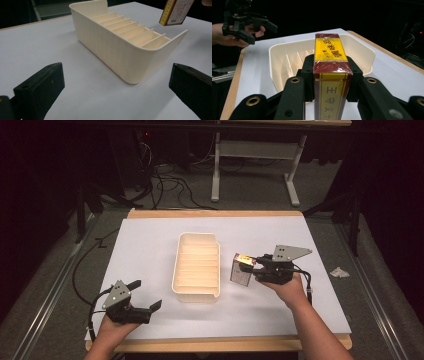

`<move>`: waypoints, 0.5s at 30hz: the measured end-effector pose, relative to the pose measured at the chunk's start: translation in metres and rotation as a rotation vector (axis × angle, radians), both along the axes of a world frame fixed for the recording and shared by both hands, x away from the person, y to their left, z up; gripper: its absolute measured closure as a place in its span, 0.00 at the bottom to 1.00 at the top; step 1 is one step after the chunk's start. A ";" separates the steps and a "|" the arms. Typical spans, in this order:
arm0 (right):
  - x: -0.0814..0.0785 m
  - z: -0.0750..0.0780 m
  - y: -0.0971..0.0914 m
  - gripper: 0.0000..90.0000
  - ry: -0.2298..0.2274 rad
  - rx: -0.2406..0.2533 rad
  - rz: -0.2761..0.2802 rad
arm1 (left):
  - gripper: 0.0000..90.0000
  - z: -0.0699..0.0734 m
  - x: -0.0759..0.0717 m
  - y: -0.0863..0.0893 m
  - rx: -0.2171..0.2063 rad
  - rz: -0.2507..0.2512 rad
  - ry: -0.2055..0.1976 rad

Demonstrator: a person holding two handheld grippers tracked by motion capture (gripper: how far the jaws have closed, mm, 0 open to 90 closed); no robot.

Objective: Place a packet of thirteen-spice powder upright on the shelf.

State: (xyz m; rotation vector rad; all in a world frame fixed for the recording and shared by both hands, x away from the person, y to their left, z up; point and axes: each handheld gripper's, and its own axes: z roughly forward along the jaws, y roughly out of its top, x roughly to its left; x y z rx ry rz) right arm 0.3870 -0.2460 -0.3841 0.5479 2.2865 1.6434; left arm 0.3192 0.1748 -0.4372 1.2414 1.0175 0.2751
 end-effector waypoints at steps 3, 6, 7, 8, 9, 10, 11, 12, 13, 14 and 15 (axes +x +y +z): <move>0.005 0.000 0.001 0.77 0.004 0.009 0.016 | 0.01 0.000 0.000 0.000 -0.001 -0.004 0.000; 0.010 0.001 0.002 0.77 -0.002 0.016 0.035 | 0.01 0.000 0.000 0.000 0.002 -0.006 0.000; 0.012 0.001 0.003 0.77 -0.003 0.018 0.045 | 0.01 0.000 0.000 0.000 0.001 -0.006 0.001; 0.013 0.002 0.004 0.77 -0.002 0.015 0.050 | 0.01 0.000 0.000 0.000 0.000 -0.005 0.001; 0.014 0.003 0.006 0.77 -0.007 0.015 0.060 | 0.01 0.000 0.000 0.001 0.000 -0.005 0.001; 0.016 0.004 0.008 0.77 -0.007 0.006 0.067 | 0.01 0.000 0.000 0.001 -0.001 -0.005 0.001; 0.016 0.005 0.009 0.77 -0.009 0.005 0.071 | 0.01 0.000 0.000 0.001 0.002 -0.006 0.000; 0.018 0.006 0.011 0.77 -0.014 0.006 0.079 | 0.01 0.000 0.000 0.001 0.003 -0.007 -0.001; 0.018 0.006 0.013 0.76 -0.015 0.005 0.080 | 0.01 0.000 0.000 0.001 0.003 -0.007 -0.001; 0.019 0.008 0.015 0.76 -0.017 0.005 0.088 | 0.01 0.000 0.000 0.001 0.003 -0.007 -0.001; 0.021 0.008 0.017 0.76 -0.017 0.002 0.097 | 0.01 0.000 0.000 0.001 0.000 -0.007 0.000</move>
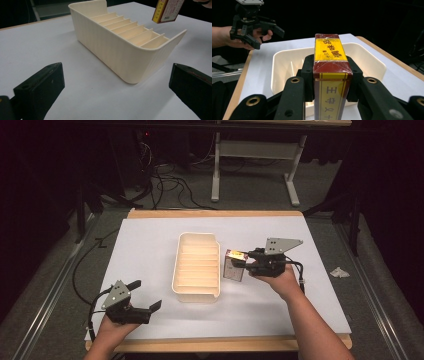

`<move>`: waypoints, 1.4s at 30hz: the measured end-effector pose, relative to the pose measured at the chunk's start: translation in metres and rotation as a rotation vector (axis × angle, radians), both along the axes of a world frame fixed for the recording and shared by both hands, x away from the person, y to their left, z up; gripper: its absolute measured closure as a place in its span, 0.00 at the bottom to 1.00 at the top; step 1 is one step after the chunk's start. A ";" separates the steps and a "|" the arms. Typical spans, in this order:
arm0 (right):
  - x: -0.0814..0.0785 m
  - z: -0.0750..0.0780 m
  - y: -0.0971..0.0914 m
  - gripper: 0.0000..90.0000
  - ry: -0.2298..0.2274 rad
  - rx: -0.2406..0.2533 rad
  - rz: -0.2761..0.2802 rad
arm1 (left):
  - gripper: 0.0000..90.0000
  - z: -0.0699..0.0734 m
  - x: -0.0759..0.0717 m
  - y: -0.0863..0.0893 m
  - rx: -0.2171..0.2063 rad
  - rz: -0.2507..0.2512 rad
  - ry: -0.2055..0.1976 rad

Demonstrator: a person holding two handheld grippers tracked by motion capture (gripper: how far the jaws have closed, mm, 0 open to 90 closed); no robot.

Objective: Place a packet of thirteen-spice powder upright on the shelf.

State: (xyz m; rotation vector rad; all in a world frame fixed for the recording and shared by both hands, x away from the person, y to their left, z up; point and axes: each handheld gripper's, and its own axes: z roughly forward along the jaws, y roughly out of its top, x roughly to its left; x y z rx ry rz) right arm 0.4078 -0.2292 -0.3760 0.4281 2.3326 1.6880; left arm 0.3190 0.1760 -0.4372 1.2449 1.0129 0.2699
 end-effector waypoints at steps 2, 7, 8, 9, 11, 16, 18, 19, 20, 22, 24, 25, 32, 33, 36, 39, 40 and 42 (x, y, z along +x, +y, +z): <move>0.002 0.002 0.004 0.76 0.001 0.001 0.011 | 0.01 0.000 0.000 0.000 -0.002 0.001 0.001; 0.007 0.004 0.014 0.77 -0.012 -0.006 0.049 | 0.01 0.000 0.000 0.001 0.001 0.000 0.002; 0.007 0.004 0.015 0.76 -0.014 -0.007 0.055 | 0.01 0.000 0.000 0.001 0.001 0.000 0.003; 0.008 0.005 0.016 0.76 -0.011 -0.011 0.058 | 0.01 -0.001 0.000 0.001 0.003 0.000 0.004; 0.010 0.005 0.018 0.76 -0.014 -0.008 0.070 | 0.01 -0.001 0.000 0.001 0.007 -0.001 0.005; 0.013 0.006 0.023 0.76 -0.008 -0.006 0.084 | 0.01 -0.001 0.000 0.000 0.011 -0.003 0.009; 0.015 0.006 0.025 0.76 -0.011 -0.004 0.092 | 0.01 -0.001 0.000 0.000 0.010 -0.003 0.007; 0.016 0.005 0.026 0.76 -0.014 -0.003 0.099 | 0.01 -0.001 0.000 0.000 0.007 -0.003 0.008; 0.016 0.005 0.027 0.76 -0.009 -0.006 0.101 | 0.01 -0.001 0.000 0.000 0.007 -0.003 0.008; 0.017 0.005 0.029 0.76 -0.007 -0.012 0.105 | 0.01 -0.001 -0.001 0.000 0.009 -0.002 0.007; 0.018 0.005 0.031 0.76 -0.006 -0.013 0.112 | 0.01 -0.001 0.000 0.000 0.010 -0.002 0.007; 0.019 0.004 0.032 0.76 -0.008 -0.013 0.116 | 0.01 -0.001 0.000 0.000 0.009 -0.002 0.007; 0.021 0.003 0.038 0.76 -0.002 -0.030 0.126 | 0.01 -0.001 -0.001 0.000 0.016 -0.005 0.006; 0.021 0.002 0.038 0.76 -0.003 -0.028 0.129 | 0.01 -0.002 -0.001 0.000 0.019 -0.005 0.007; 0.022 0.001 0.039 0.76 -0.001 -0.043 0.130 | 0.01 -0.002 -0.001 0.000 0.023 -0.006 0.006; 0.023 -0.001 0.041 0.76 0.002 -0.040 0.132 | 0.01 -0.002 -0.001 0.000 0.025 -0.006 0.004; 0.024 -0.002 0.042 0.76 0.005 -0.042 0.135 | 0.01 -0.002 -0.001 0.000 0.024 -0.006 0.004; 0.024 -0.003 0.043 0.76 0.000 -0.049 0.140 | 0.01 -0.002 -0.001 0.000 0.027 -0.006 0.003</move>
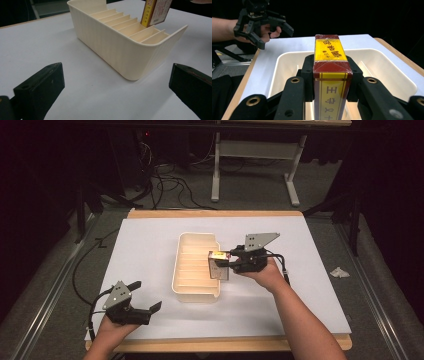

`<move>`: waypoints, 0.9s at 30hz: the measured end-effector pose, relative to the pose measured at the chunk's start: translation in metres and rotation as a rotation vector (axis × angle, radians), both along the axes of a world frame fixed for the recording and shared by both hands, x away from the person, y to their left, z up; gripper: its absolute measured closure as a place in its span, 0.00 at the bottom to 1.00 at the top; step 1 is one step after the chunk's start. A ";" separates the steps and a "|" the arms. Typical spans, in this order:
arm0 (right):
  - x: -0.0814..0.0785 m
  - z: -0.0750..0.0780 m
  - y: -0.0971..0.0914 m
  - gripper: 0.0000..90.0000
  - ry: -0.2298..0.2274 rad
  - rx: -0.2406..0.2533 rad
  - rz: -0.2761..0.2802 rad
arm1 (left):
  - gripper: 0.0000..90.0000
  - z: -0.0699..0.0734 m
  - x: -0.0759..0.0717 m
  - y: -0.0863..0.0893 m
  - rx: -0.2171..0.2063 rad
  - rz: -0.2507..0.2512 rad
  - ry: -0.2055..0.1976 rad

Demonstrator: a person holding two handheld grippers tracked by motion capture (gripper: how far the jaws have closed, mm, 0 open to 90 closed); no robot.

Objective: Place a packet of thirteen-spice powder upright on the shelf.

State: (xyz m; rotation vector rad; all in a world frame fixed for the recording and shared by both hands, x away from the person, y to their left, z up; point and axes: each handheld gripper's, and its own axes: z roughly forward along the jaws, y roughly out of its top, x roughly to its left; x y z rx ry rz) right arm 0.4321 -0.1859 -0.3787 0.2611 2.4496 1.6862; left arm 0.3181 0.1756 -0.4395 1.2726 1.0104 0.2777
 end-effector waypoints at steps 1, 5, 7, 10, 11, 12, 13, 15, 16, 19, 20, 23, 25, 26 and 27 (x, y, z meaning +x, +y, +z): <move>0.000 0.000 0.001 0.76 0.004 -0.001 0.000 | 0.01 0.000 0.000 0.000 0.000 0.000 0.000; 0.001 -0.001 0.004 0.76 0.000 0.000 0.005 | 0.01 0.000 0.000 0.000 0.001 0.000 0.001; 0.002 -0.002 0.006 0.76 0.001 0.001 0.007 | 0.01 0.000 0.000 0.000 0.000 -0.001 0.001; 0.003 -0.003 0.010 0.76 -0.002 0.000 0.012 | 0.01 0.000 0.000 0.000 -0.001 -0.001 0.002; 0.003 -0.003 0.011 0.76 -0.001 0.000 0.013 | 0.01 0.000 0.000 0.000 -0.001 -0.001 0.002; 0.003 -0.004 0.013 0.76 -0.003 -0.001 0.016 | 0.01 0.000 0.000 0.000 0.000 -0.001 0.002; 0.003 -0.004 0.014 0.76 -0.006 0.001 0.017 | 0.01 0.000 0.000 0.000 0.001 -0.002 0.001; 0.004 -0.004 0.016 0.76 -0.011 0.002 0.023 | 0.01 0.000 0.000 0.000 0.000 -0.003 0.004; 0.004 -0.005 0.017 0.76 -0.008 0.004 0.023 | 0.01 0.000 0.000 0.000 0.000 -0.004 0.006; 0.005 -0.006 0.020 0.76 -0.012 0.007 0.027 | 0.01 -0.001 0.000 -0.001 0.004 -0.007 0.007; 0.005 -0.006 0.021 0.76 -0.015 0.010 0.026 | 0.01 -0.001 0.000 -0.001 0.003 -0.007 0.007; 0.005 -0.007 0.023 0.76 -0.013 0.011 0.031 | 0.01 -0.001 0.000 -0.001 0.003 -0.007 0.007; 0.005 -0.008 0.025 0.76 -0.017 0.013 0.032 | 0.01 -0.001 0.000 -0.001 0.004 -0.007 0.006; 0.006 -0.008 0.026 0.76 -0.024 0.013 0.035 | 0.01 -0.001 0.000 -0.001 0.001 -0.007 0.008; 0.006 -0.008 0.026 0.76 -0.021 0.010 0.034 | 0.01 -0.001 0.000 -0.001 0.003 -0.007 0.007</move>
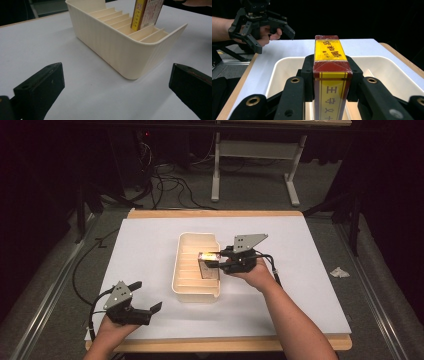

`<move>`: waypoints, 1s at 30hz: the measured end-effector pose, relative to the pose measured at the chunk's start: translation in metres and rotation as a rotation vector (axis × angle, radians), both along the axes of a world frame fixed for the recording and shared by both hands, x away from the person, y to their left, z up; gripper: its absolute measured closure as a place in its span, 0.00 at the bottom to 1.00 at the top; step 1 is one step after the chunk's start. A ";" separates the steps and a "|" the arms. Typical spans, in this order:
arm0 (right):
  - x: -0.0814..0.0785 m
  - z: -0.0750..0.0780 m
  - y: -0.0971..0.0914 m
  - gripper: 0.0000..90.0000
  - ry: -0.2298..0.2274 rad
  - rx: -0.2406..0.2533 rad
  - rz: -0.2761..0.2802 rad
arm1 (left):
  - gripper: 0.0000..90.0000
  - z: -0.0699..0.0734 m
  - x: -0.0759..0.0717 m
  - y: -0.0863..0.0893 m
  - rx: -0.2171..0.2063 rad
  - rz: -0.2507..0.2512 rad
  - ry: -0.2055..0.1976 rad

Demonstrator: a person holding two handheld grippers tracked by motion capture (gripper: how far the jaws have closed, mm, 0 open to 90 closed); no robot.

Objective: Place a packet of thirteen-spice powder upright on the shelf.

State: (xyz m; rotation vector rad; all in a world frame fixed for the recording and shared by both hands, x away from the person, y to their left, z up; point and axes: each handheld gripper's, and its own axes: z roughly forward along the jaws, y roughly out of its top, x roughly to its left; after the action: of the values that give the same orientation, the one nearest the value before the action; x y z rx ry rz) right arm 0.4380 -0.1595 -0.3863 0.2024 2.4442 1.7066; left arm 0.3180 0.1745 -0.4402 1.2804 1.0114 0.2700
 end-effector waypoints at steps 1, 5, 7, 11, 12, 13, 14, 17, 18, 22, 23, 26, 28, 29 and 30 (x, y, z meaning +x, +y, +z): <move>0.000 0.000 0.001 0.76 -0.001 0.005 0.000 | 0.01 0.000 0.000 0.000 0.000 0.000 0.000; 0.001 -0.001 0.004 0.76 -0.002 0.014 0.000 | 0.01 0.000 0.000 0.000 -0.002 0.000 0.001; 0.001 -0.001 0.006 0.76 -0.001 0.013 0.000 | 0.01 0.000 0.000 0.000 0.000 0.000 0.000; 0.001 -0.002 0.009 0.76 0.001 0.022 0.000 | 0.01 0.000 0.000 0.000 -0.003 -0.001 0.002; 0.002 -0.002 0.011 0.76 0.000 0.022 -0.001 | 0.01 0.000 0.000 0.000 -0.002 -0.001 0.002; 0.002 -0.002 0.012 0.76 0.000 0.022 0.000 | 0.01 0.000 0.000 0.000 -0.001 -0.001 0.001; 0.002 -0.002 0.012 0.76 -0.001 0.019 0.001 | 0.01 0.000 0.000 0.000 0.000 0.000 0.000; 0.002 -0.003 0.016 0.76 -0.003 0.023 0.004 | 0.01 0.000 0.000 0.000 0.000 0.000 0.000; 0.002 -0.003 0.017 0.76 -0.003 0.020 0.002 | 0.01 0.000 0.000 0.000 0.000 0.000 0.000; 0.002 -0.003 0.021 0.76 -0.007 0.023 0.004 | 0.01 0.000 0.000 0.000 0.001 0.000 -0.001; 0.002 -0.003 0.022 0.76 -0.001 0.028 0.003 | 0.01 0.000 0.000 0.000 0.000 0.001 0.000; 0.002 -0.002 0.025 0.76 -0.003 0.032 0.004 | 0.01 0.000 0.000 0.000 0.000 0.000 0.000; 0.002 -0.001 0.026 0.76 -0.007 0.027 0.009 | 0.01 0.000 0.000 0.000 0.000 0.000 -0.001; 0.002 -0.002 0.027 0.76 -0.009 0.031 0.011 | 0.01 0.000 0.000 0.000 0.000 0.000 -0.001; 0.002 -0.002 0.028 0.76 -0.011 0.030 0.012 | 0.01 0.000 0.000 0.001 -0.001 0.000 -0.001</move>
State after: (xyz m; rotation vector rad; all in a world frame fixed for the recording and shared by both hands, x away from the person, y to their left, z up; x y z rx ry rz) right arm 0.4404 -0.1316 -0.3881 0.1810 2.4180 1.7454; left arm 0.3180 0.1751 -0.4399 1.2795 1.0106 0.2703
